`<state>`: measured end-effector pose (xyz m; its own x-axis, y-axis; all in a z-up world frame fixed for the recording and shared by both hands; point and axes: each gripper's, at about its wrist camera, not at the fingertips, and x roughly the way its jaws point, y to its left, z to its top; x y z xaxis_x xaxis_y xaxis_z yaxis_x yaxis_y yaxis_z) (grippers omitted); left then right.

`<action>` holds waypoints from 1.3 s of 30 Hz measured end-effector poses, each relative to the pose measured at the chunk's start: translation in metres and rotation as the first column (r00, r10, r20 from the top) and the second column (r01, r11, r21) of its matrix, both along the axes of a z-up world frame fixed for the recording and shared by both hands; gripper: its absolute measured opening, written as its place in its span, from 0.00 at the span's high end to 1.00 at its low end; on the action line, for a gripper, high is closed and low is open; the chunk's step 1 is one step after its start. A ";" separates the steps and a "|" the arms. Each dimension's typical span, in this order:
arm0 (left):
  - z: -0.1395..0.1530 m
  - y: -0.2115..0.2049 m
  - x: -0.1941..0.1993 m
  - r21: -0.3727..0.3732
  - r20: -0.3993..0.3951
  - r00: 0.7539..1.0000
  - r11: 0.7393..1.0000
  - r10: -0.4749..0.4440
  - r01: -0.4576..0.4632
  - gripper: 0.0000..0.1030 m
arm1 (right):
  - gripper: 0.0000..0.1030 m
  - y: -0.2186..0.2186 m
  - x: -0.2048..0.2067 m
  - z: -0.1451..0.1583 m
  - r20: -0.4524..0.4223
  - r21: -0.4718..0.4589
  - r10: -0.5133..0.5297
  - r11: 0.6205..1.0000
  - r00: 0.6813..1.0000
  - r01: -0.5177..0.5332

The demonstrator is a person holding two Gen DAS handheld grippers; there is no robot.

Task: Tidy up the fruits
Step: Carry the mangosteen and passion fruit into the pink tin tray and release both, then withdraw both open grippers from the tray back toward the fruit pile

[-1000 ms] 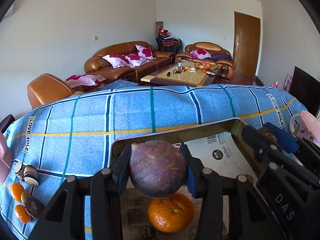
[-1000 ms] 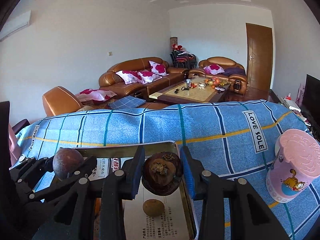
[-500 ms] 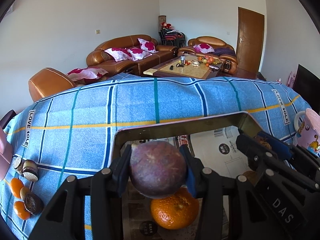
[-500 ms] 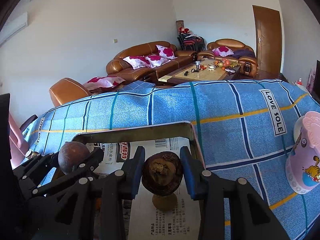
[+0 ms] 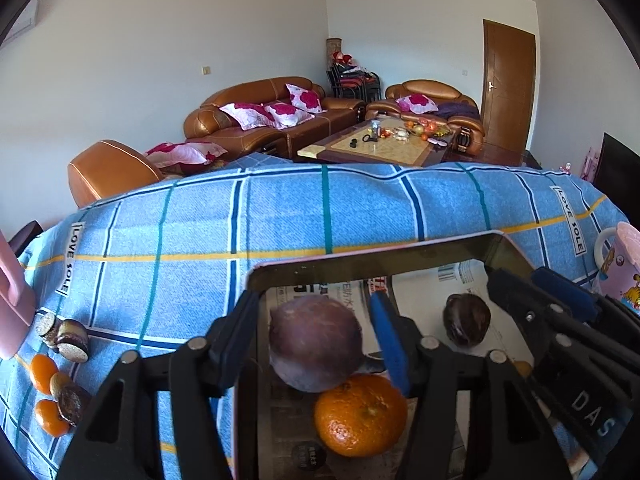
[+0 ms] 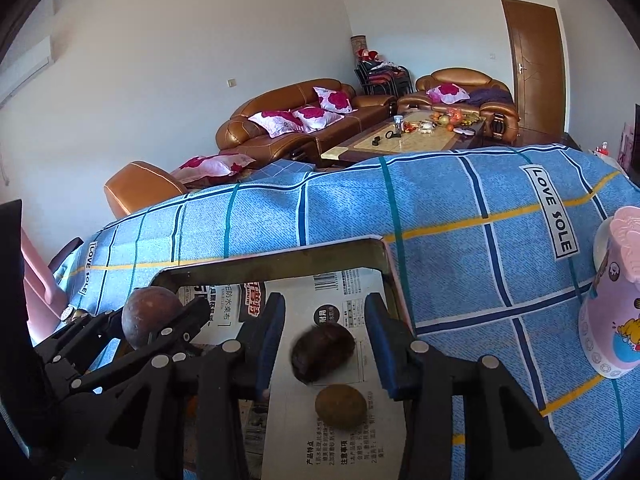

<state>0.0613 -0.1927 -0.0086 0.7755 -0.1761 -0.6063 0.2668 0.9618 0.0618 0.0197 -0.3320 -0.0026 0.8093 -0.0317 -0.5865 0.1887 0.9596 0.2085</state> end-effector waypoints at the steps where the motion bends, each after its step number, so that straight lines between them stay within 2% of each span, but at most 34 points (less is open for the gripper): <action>1: 0.002 -0.001 -0.003 0.000 0.016 1.000 1.000 -0.005 0.005 0.29 | 0.48 -0.003 -0.002 0.002 0.013 0.007 -0.007 1.000 1.000 0.007; 4: 0.011 -0.006 -0.020 0.027 0.119 0.993 0.999 -0.023 0.019 0.14 | 0.35 -0.008 -0.010 0.008 0.069 0.036 -0.020 0.999 0.997 0.018; 5: 0.014 -0.009 -0.026 0.040 0.154 0.987 0.999 -0.036 0.030 0.04 | 0.35 -0.007 -0.013 0.011 0.086 0.023 -0.031 0.999 0.996 0.029; 6: 0.016 -0.011 -0.031 0.049 0.189 0.981 0.998 -0.046 0.037 0.00 | 0.34 -0.006 -0.015 0.014 0.102 0.007 -0.041 0.999 0.994 0.041; 8: 0.019 -0.013 -0.038 0.060 0.228 0.972 0.997 -0.060 0.047 0.00 | 0.34 -0.007 -0.022 0.021 0.144 -0.009 -0.066 0.998 0.987 0.068; 11: 0.019 -0.014 -0.036 0.071 0.215 0.975 0.996 -0.061 0.046 0.00 | 0.26 -0.008 -0.029 0.026 0.186 -0.034 -0.112 0.992 0.976 0.120; 17: 0.020 0.001 -0.040 0.045 0.215 0.977 0.999 -0.017 0.008 0.00 | 0.25 -0.008 -0.032 0.029 0.199 -0.075 -0.155 0.982 0.968 0.173; 23: 0.020 0.008 -0.048 0.046 0.216 0.976 0.999 -0.016 0.006 0.00 | 0.24 0.007 -0.048 0.034 0.324 -0.189 -0.135 0.961 0.936 0.204; 25: 0.019 0.012 -0.049 0.041 0.205 0.979 0.999 -0.012 0.004 0.00 | 0.16 0.014 -0.054 0.034 0.353 -0.226 -0.120 0.952 0.928 0.209; 30: 0.018 0.020 -0.053 0.029 0.203 0.979 0.999 0.014 -0.020 0.00 | 0.15 0.023 -0.052 0.032 0.299 -0.242 -0.098 0.954 0.949 0.175; 34: 0.017 0.021 -0.057 0.050 0.216 0.976 0.998 0.032 -0.044 0.00 | 0.15 0.026 -0.059 0.032 0.303 -0.242 -0.118 0.950 0.946 0.196; 39: 0.017 0.023 -0.060 0.072 0.220 0.974 0.995 0.046 -0.064 0.00 | 0.15 0.024 -0.069 0.028 0.265 -0.188 -0.137 0.964 0.954 0.190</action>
